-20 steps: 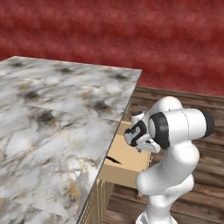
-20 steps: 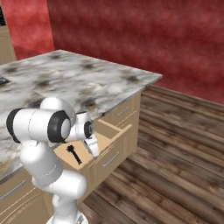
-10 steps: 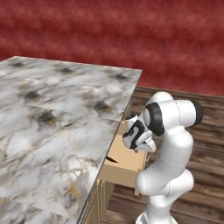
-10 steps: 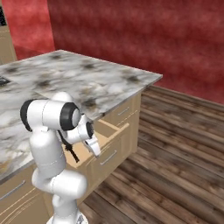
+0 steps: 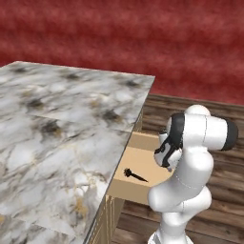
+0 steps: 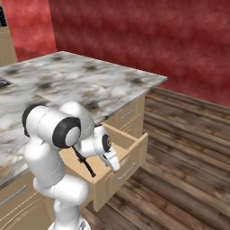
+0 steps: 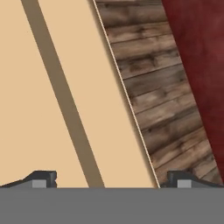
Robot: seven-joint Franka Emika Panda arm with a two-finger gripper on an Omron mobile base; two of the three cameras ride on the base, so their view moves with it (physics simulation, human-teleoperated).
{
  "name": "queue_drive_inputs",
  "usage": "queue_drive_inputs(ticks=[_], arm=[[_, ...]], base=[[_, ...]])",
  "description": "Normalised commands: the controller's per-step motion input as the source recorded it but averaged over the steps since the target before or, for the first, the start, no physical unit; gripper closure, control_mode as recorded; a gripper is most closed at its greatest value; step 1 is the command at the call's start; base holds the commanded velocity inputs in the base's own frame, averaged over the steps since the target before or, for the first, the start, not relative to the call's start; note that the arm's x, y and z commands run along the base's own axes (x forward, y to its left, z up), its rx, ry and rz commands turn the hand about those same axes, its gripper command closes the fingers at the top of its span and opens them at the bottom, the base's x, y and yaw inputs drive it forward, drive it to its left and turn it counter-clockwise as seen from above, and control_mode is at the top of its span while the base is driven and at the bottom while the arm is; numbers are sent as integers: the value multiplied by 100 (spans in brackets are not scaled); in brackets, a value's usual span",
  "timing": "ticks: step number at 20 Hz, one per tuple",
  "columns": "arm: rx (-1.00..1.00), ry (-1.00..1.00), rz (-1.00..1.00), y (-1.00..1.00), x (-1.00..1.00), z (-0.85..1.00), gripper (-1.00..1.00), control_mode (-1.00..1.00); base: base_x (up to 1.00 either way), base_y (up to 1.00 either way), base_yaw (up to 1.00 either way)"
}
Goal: Pick the dish brush from the drawer and place it on the counter.
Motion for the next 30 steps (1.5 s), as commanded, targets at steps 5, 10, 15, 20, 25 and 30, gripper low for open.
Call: queue_drive_inputs(ticks=[5,10,15,20,25,30], arm=[[0,-9,-1,-100,-100,-17,-100,-100],[7,-17,1,-100,-63,30,-100,-100],[24,-1,16,-60,0,100,-100,-100],[18,5,29,-17,8,100,-100,-100],[1,19,42,3,20,100,-100,-100],[0,17,58,55,46,74,-100,-100]], base=[[0,0,0],[0,0,0],[0,0,0],[0,0,0],[0,0,0],[0,0,0]])
